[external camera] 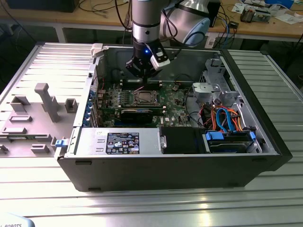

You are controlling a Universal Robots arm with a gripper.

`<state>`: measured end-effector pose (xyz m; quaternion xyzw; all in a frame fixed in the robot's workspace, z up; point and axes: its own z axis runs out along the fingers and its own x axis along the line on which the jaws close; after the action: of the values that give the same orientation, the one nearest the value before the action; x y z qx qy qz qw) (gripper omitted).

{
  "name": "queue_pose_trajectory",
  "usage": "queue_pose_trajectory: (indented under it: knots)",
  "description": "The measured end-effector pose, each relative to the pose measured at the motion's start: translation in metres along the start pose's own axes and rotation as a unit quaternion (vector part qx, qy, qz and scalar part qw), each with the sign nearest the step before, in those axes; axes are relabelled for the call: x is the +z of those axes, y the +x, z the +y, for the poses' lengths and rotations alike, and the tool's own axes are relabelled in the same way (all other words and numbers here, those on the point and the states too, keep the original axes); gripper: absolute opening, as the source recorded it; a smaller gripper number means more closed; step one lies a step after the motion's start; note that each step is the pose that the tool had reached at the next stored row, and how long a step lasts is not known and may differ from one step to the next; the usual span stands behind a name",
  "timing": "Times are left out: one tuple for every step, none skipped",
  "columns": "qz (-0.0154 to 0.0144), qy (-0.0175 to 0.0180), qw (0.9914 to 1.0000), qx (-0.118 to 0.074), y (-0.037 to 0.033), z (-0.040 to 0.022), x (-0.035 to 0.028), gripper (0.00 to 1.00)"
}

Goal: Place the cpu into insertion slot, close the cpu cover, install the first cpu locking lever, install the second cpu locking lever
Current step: 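Install the first cpu locking lever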

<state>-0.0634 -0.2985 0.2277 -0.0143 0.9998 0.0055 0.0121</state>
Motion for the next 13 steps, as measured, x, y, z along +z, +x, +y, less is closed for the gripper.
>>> queue_pose_trajectory:
  knots:
    - [0.0000,0.0000,1.00000,0.000,-0.0010,0.0001,0.0009,0.11]
    - [0.0000,0.0000,1.00000,0.000,-0.0019,0.0001,0.0024,0.11]
    - [0.0000,0.0000,1.00000,0.000,-0.0026,0.0002,0.0032,0.11]
    - [0.0000,0.0000,1.00000,0.000,-0.0033,0.0002,0.0042,0.11]
    - [0.0000,0.0000,1.00000,0.000,-0.0039,0.0002,0.0051,0.11]
    - [0.0000,0.0000,1.00000,0.000,-0.0045,0.0003,0.0062,0.11]
    - [0.0000,0.0000,1.00000,0.000,-0.0051,0.0003,0.0072,0.11]
    - [0.0000,0.0000,1.00000,0.000,-0.0058,0.0002,0.0080,0.11]
    - [0.0000,0.0000,1.00000,0.000,-0.0063,0.0002,0.0088,0.11]
    - [0.0000,0.0000,1.00000,0.000,-0.0077,0.0001,0.0109,0.11]
    - [0.0000,0.0000,1.00000,0.000,-0.0091,0.0001,0.0134,0.11]
    - [0.0000,0.0001,1.00000,0.000,-0.0100,0.0001,0.0148,0.11]
    - [0.0000,0.0000,1.00000,0.000,-0.0107,0.0000,0.0158,0.11]
